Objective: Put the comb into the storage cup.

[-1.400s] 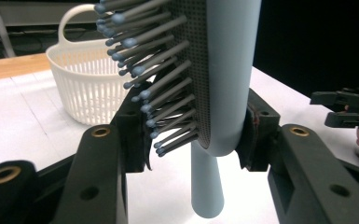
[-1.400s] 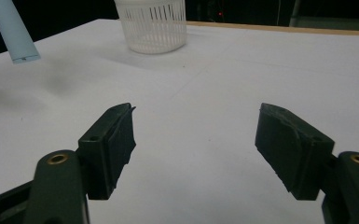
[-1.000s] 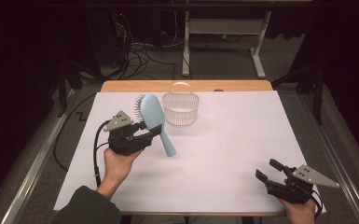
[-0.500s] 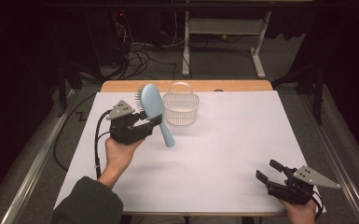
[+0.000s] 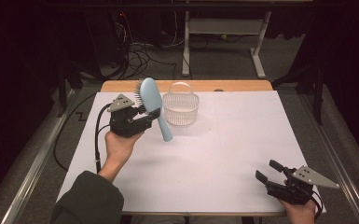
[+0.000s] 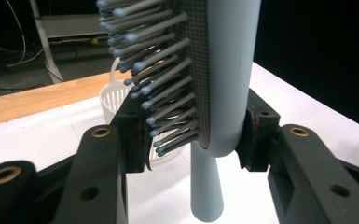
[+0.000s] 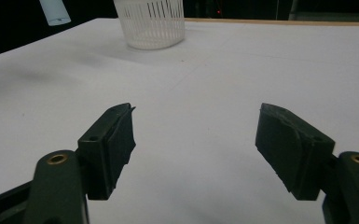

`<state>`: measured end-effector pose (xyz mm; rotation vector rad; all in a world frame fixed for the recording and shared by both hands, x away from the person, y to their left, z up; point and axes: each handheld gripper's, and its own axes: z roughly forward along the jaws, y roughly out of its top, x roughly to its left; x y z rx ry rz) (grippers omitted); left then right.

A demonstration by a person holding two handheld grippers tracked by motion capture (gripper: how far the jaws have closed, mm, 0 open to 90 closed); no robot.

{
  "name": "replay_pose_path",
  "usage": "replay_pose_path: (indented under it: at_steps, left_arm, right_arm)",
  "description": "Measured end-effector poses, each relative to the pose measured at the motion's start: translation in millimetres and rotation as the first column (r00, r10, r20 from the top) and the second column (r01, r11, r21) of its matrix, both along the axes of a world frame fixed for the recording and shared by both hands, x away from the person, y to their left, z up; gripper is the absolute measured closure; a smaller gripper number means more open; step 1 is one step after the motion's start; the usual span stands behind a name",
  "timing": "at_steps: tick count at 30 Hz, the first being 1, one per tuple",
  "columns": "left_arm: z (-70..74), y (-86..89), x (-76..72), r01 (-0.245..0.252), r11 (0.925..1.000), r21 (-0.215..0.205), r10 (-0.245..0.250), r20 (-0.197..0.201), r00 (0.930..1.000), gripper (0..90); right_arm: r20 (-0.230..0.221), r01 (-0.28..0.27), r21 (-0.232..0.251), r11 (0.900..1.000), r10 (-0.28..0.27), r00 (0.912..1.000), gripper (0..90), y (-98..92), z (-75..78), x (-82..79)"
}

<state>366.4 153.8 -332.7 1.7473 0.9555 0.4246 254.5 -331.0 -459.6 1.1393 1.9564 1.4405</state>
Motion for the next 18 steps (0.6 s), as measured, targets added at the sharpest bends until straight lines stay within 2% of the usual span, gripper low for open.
replay_pose_path:
  at_steps: [7,10,18]
  left_arm:
    - [0.4,-2.6,6.2,-0.005,1.0,0.003,0.006,-0.006,1.0,53.9]
    - [4.8,-6.2,5.6,-0.008,0.9996,0.027,0.008,0.019,0.9998,53.9]
    - [12.3,-11.8,13.0,-0.003,0.9998,0.018,0.002,0.012,0.9999,53.9]
  right_arm:
    - [-0.001,0.002,-0.001,1.0,-0.002,1.0,28.9,0.0,-0.2,0.1]
    - [0.0,0.007,-0.005,1.0,-0.007,1.0,29.1,0.2,-0.2,0.0]
    - [0.0,0.011,-0.001,1.0,-0.011,0.9999,29.1,-0.7,-0.5,0.0]
